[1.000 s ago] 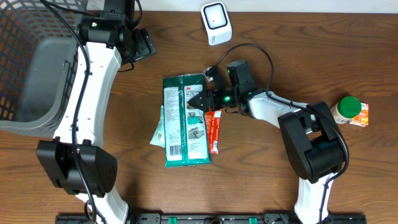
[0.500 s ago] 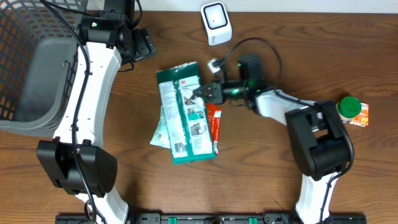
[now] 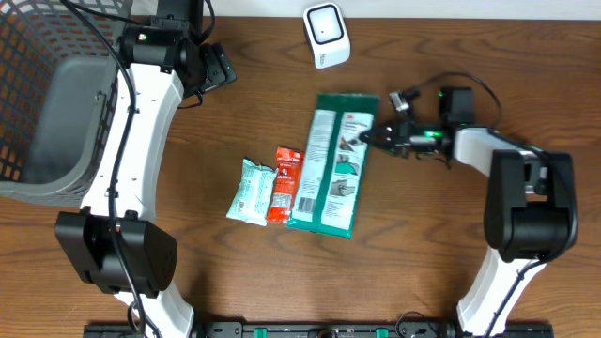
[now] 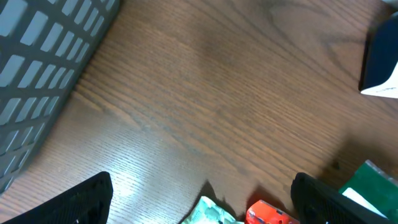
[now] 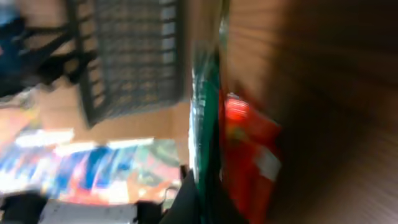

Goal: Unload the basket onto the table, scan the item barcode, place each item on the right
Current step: 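Grasp the green gloves pack edge and drag it right, then bring the left gripper to the gloves pack's left edge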

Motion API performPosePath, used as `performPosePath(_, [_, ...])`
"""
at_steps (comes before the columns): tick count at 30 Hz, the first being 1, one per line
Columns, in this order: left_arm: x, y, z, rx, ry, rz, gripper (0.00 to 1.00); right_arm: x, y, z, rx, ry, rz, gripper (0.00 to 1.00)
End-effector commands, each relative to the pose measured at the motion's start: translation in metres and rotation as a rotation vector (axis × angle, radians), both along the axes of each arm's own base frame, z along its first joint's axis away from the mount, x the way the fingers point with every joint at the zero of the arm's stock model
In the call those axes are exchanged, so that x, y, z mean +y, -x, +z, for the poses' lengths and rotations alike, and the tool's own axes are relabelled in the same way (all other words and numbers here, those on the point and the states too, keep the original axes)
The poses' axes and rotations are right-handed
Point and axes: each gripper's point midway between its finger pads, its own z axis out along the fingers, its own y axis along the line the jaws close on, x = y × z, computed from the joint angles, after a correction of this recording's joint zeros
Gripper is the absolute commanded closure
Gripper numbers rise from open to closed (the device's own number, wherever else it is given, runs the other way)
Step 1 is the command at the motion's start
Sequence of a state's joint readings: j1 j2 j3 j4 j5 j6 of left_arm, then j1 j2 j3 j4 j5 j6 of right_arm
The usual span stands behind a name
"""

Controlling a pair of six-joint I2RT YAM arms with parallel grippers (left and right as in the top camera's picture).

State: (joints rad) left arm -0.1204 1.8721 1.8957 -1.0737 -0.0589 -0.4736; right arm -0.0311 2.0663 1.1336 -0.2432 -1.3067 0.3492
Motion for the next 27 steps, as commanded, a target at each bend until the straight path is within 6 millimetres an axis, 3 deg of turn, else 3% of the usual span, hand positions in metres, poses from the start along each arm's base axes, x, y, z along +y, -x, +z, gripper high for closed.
performPosePath(1, [0.003, -0.001, 0.001, -0.001, -0.015, 0.002, 0.09, -0.029, -0.008, -0.037, -0.044, 0.271, -0.076, 0.99])
performPosePath(6, [0.003, -0.001, 0.001, -0.001, -0.015, 0.002, 0.09, -0.046, -0.008, -0.062, -0.009, 0.438, -0.114, 0.98])
performPosePath(10, [0.003, -0.001, 0.001, -0.001, -0.015, 0.002, 0.08, -0.053, -0.005, -0.07, 0.022, 0.489, -0.123, 0.77])
performPosePath(13, [0.003, -0.001, 0.001, -0.001, -0.015, 0.002, 0.08, -0.052, -0.003, -0.066, 0.032, 0.483, -0.119, 0.6])
performPosePath(16, [0.003, -0.001, 0.001, -0.001, -0.015, 0.002, 0.09, -0.053, -0.002, -0.058, 0.037, 0.485, -0.121, 0.52])
performPosePath(21, [0.003, -0.001, 0.001, -0.001, -0.015, 0.002, 0.08, -0.059, 0.001, -0.042, 0.035, 0.531, -0.136, 0.48])
performPosePath(27, [0.003, -0.001, 0.001, -0.001, -0.015, 0.002, 0.08, -0.081, 0.01, -0.03, 0.063, 0.693, -0.173, 0.42])
